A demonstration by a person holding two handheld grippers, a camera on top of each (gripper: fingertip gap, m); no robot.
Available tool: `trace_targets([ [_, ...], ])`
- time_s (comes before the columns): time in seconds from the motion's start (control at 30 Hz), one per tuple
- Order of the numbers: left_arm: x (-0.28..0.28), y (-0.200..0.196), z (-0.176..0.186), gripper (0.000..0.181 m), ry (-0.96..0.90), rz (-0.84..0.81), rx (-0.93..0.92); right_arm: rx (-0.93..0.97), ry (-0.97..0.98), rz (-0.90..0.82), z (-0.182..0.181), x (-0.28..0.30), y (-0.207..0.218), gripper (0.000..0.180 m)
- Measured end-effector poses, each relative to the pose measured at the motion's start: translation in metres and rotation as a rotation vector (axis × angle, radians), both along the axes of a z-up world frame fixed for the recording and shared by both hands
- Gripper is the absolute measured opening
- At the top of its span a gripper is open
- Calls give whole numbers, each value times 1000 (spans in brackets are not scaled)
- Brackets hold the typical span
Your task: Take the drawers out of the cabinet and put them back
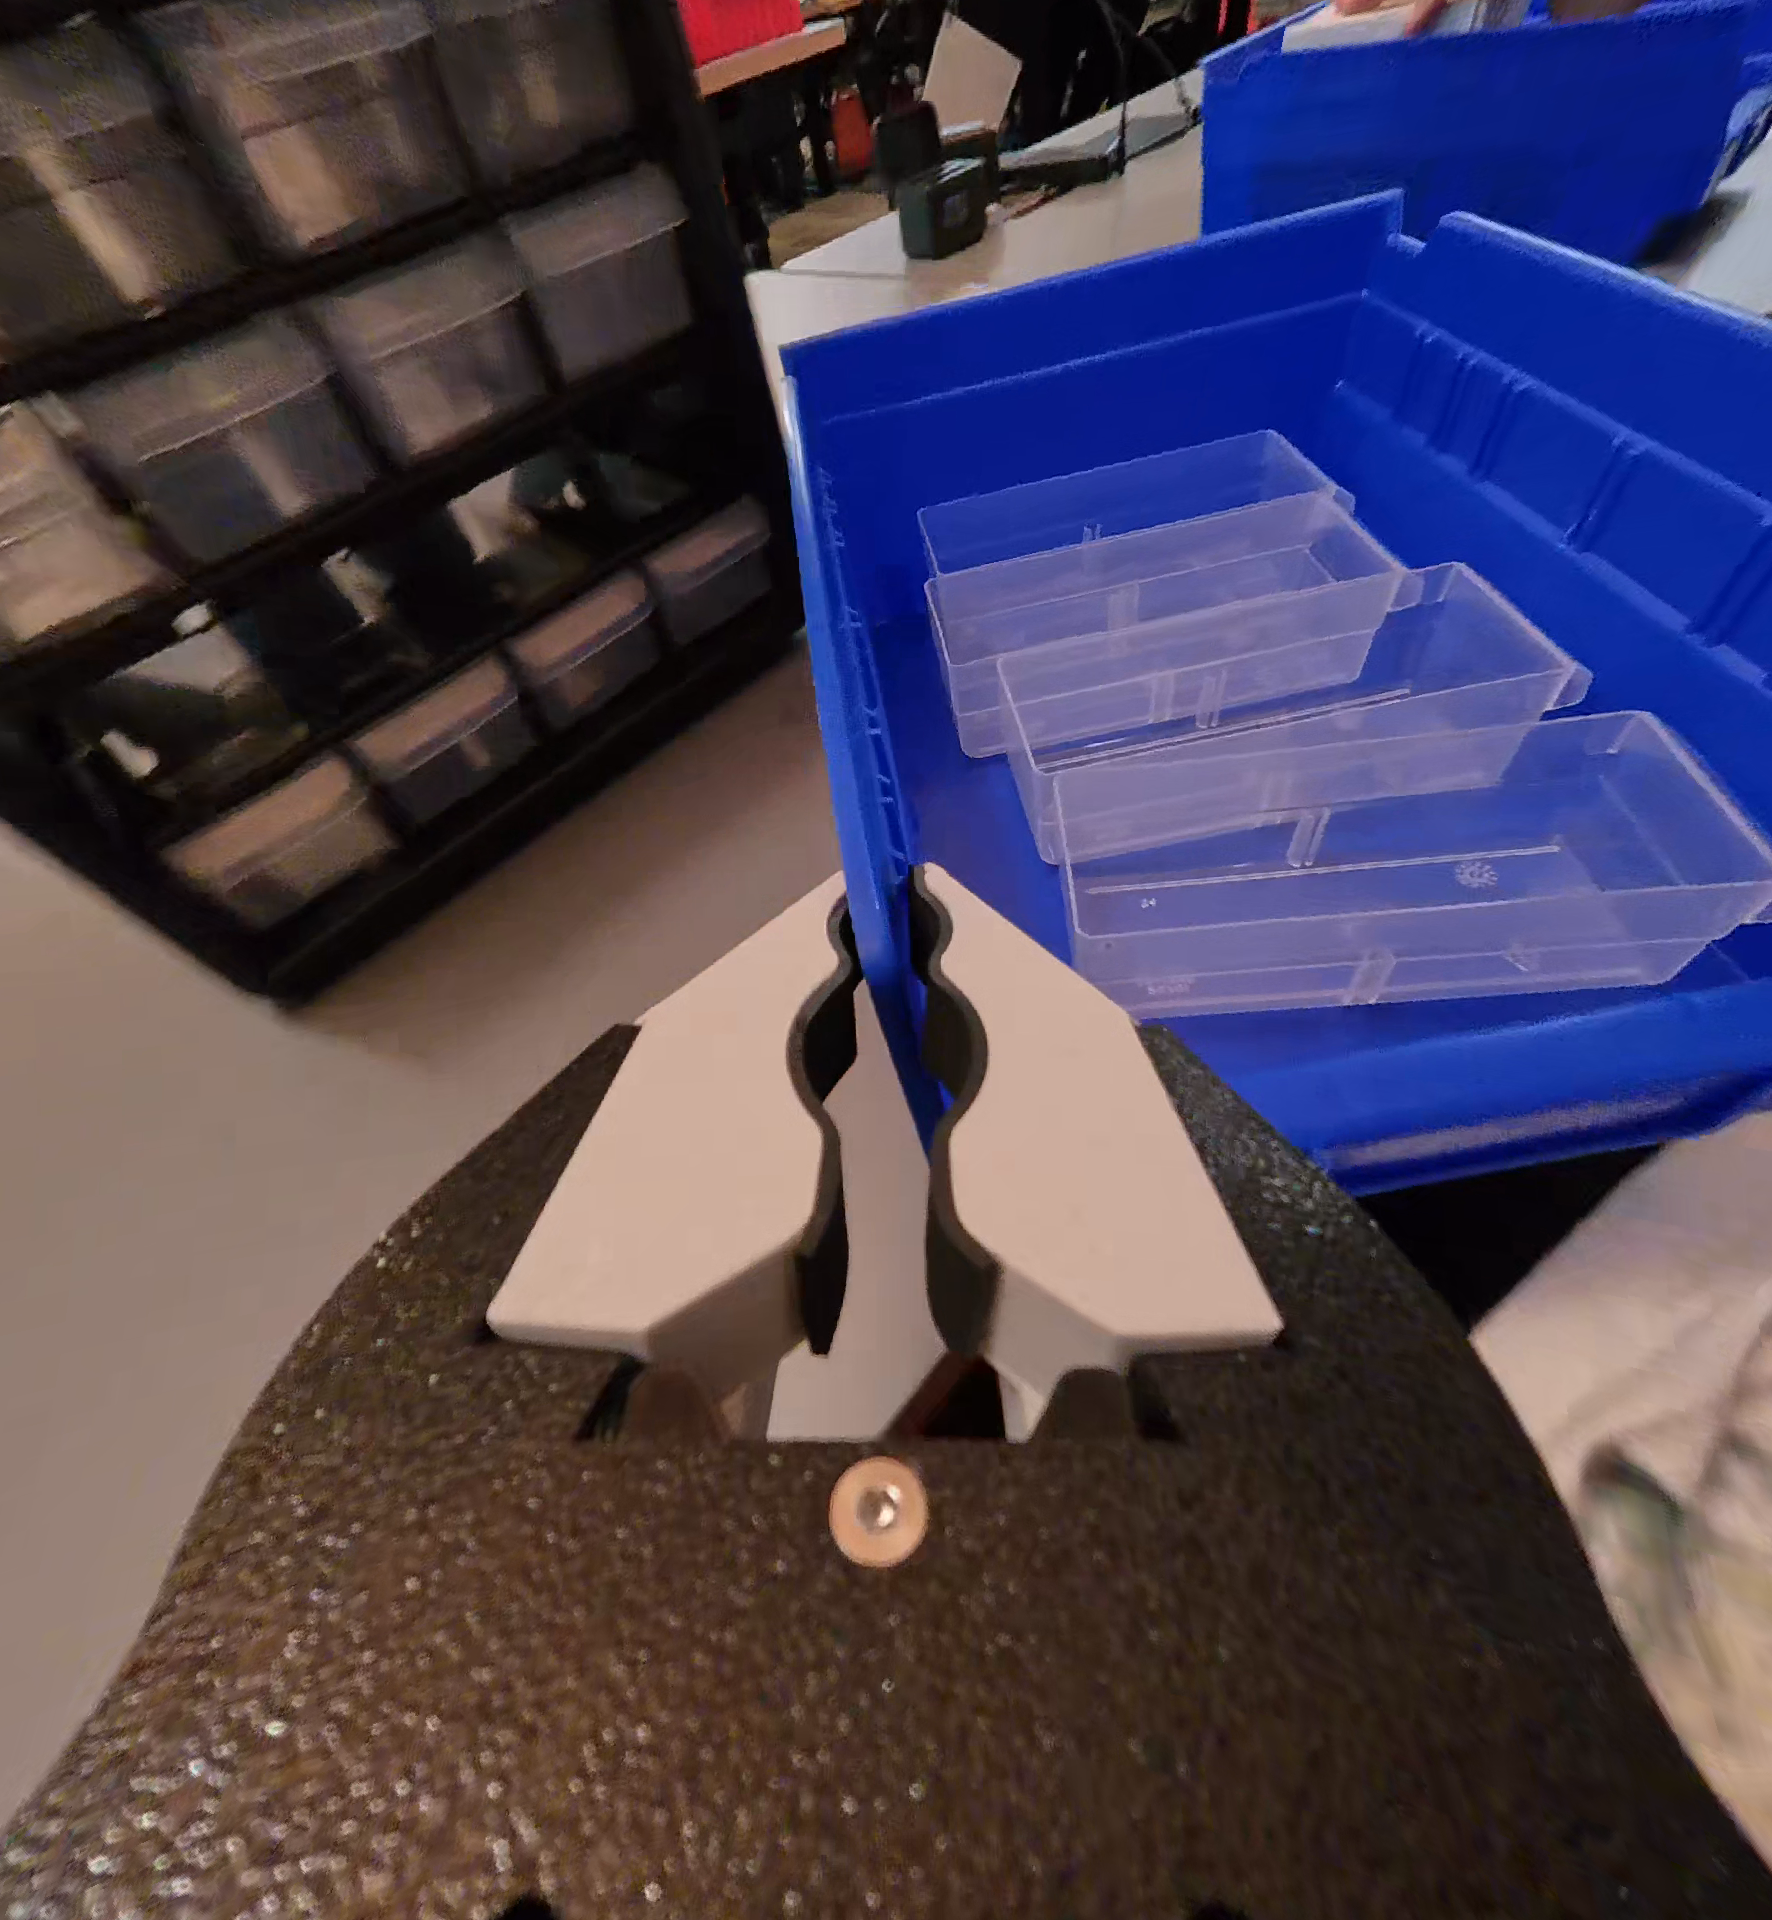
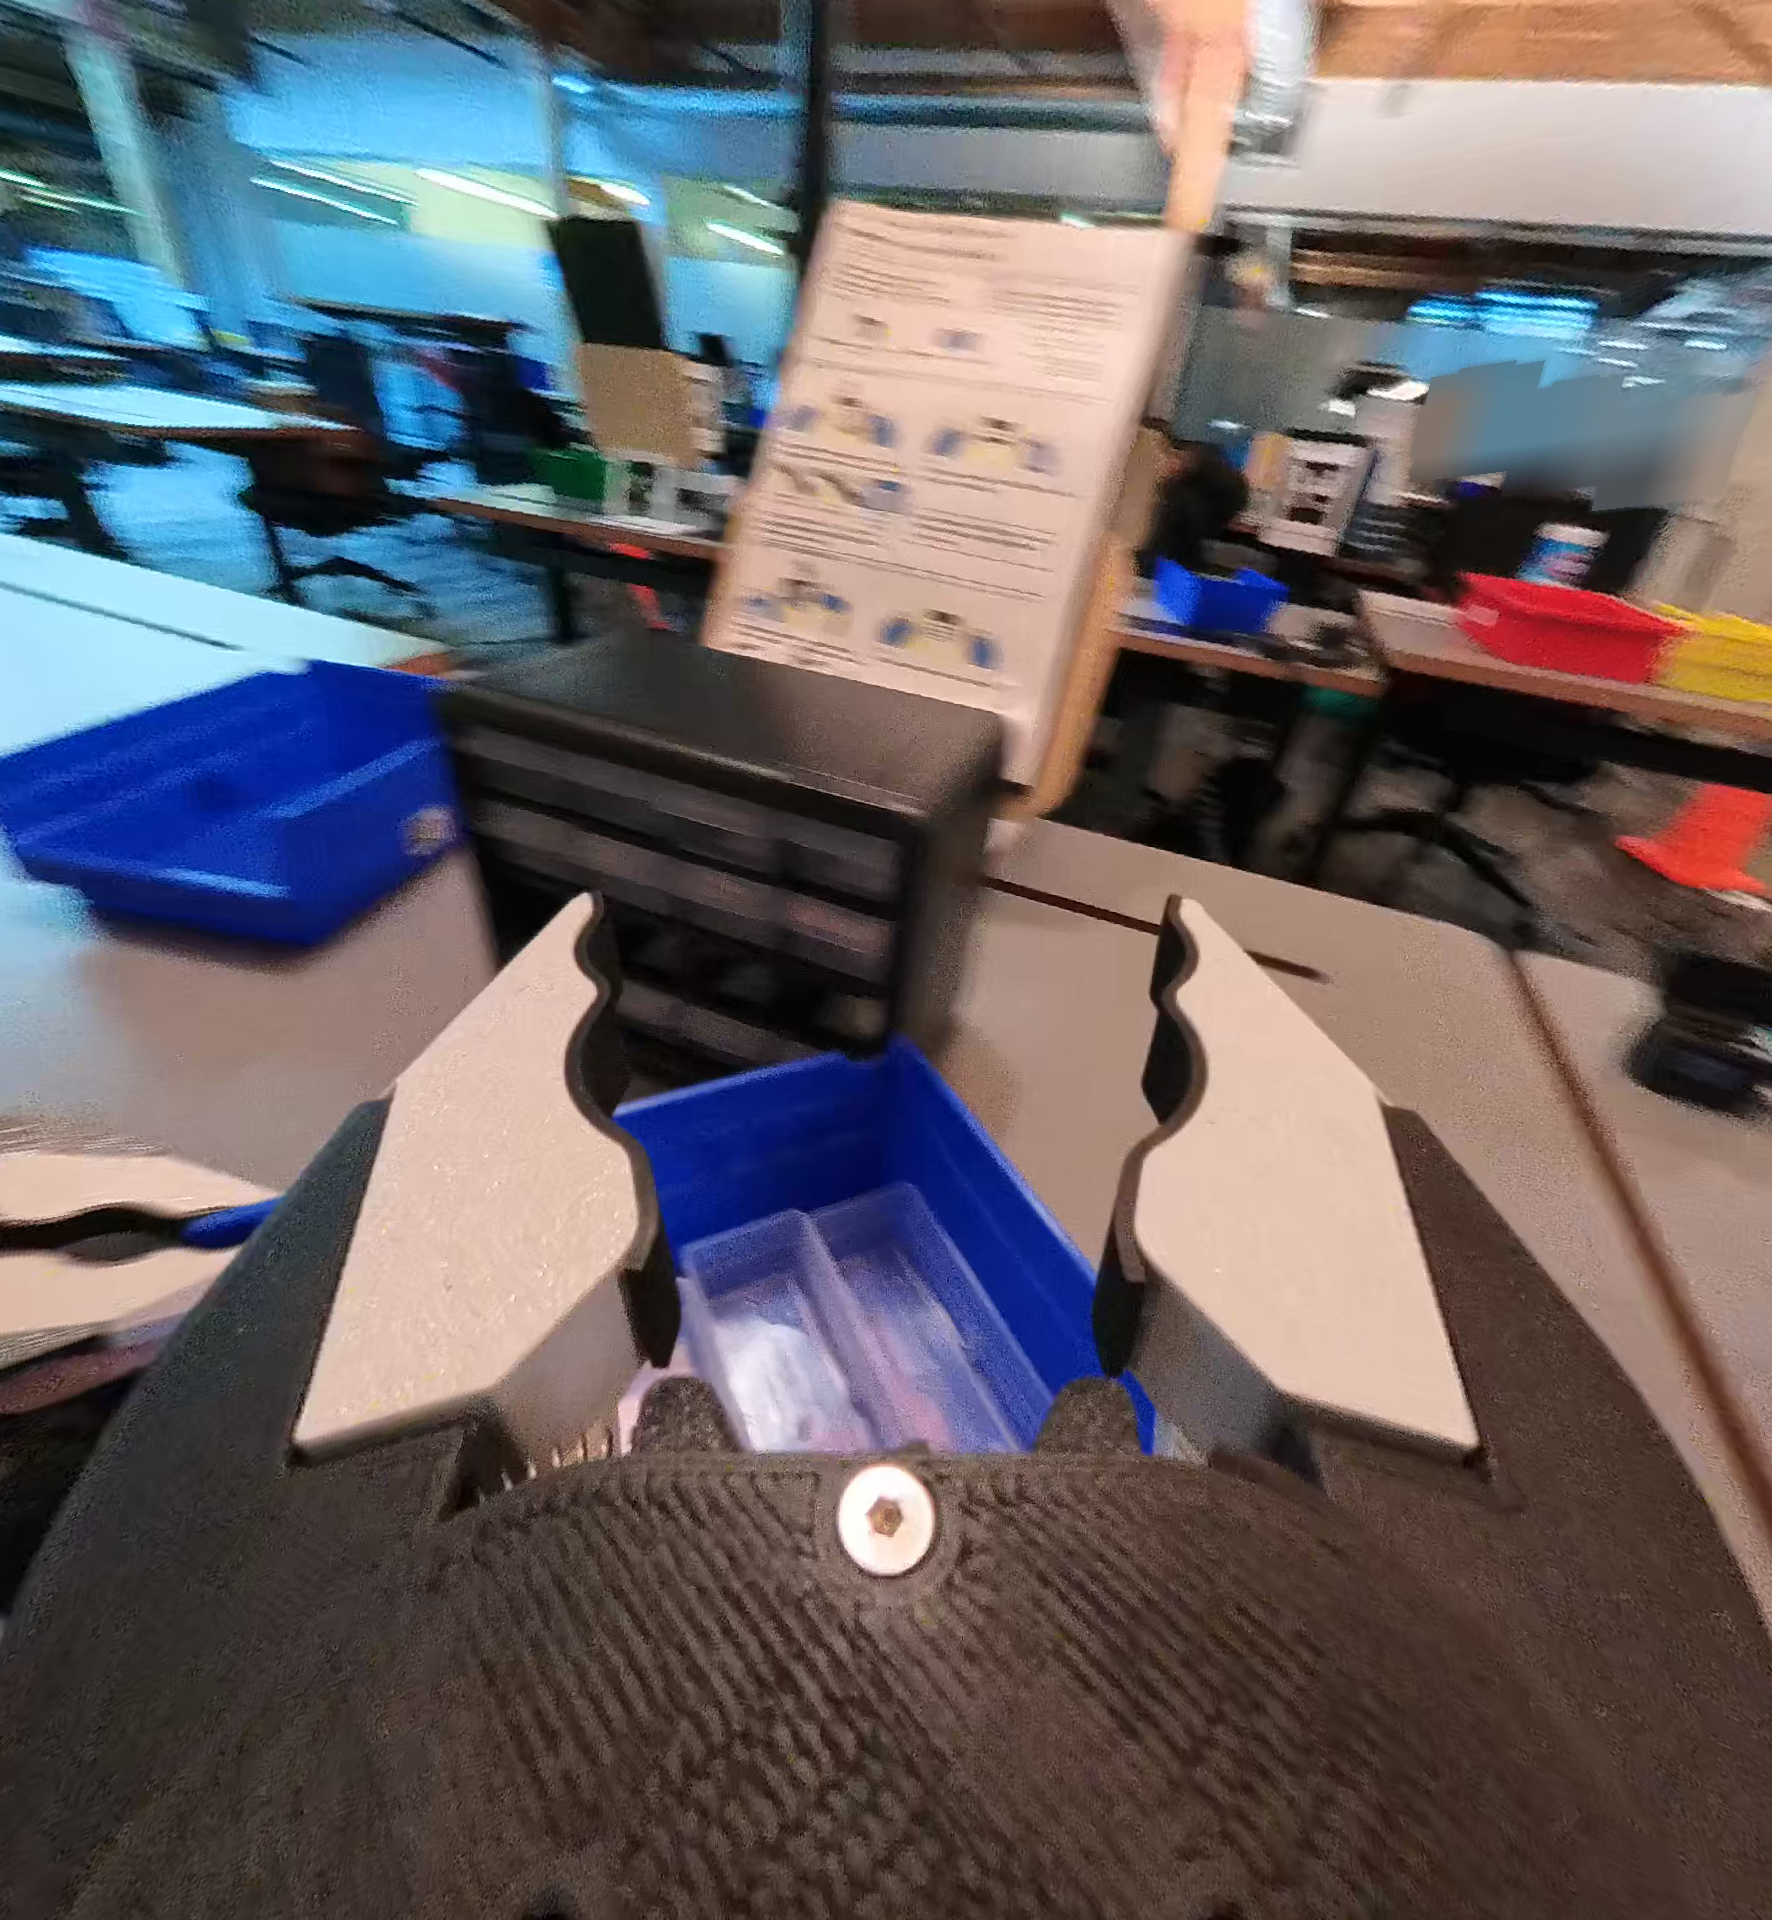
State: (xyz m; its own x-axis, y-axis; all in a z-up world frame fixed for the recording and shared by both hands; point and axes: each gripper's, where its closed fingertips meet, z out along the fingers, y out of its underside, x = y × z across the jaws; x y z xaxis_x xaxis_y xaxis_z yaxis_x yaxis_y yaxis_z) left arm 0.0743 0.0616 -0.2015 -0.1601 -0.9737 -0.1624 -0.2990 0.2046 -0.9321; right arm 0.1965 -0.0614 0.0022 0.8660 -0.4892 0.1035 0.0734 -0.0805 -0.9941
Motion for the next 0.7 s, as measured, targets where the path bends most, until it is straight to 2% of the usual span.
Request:
trace_targets([
  [0.17, -68, 42, -1, 3, 48, 54, 10, 42, 87, 369, 6, -116, 124, 102],
  [0.23, -94, 62, 0, 3, 66, 93, 21, -24, 111, 514, 0, -163, 182, 104],
  [0.3, -114, 80, -2, 3, 61, 129, 3, -134, 151, 587, -15, -191, 242, 108],
  [0.4, -131, 103, -2, 4, 60, 157, 50, -150, 245, 487, -33, -177, 331, 108],
  [0.5, -137, 116, -2, 4, 63, 176, 8, -235, 392, 409, -80, -156, 406, 108],
  [0.63, -139, 122, -2, 4, 49, 180, 14, -454, 559, 246, -162, -114, 468, 112],
  [0.7, -141, 122, -2, 4, 44, 173, 21, -501, 667, 237, -189, -106, 489, 112],
])
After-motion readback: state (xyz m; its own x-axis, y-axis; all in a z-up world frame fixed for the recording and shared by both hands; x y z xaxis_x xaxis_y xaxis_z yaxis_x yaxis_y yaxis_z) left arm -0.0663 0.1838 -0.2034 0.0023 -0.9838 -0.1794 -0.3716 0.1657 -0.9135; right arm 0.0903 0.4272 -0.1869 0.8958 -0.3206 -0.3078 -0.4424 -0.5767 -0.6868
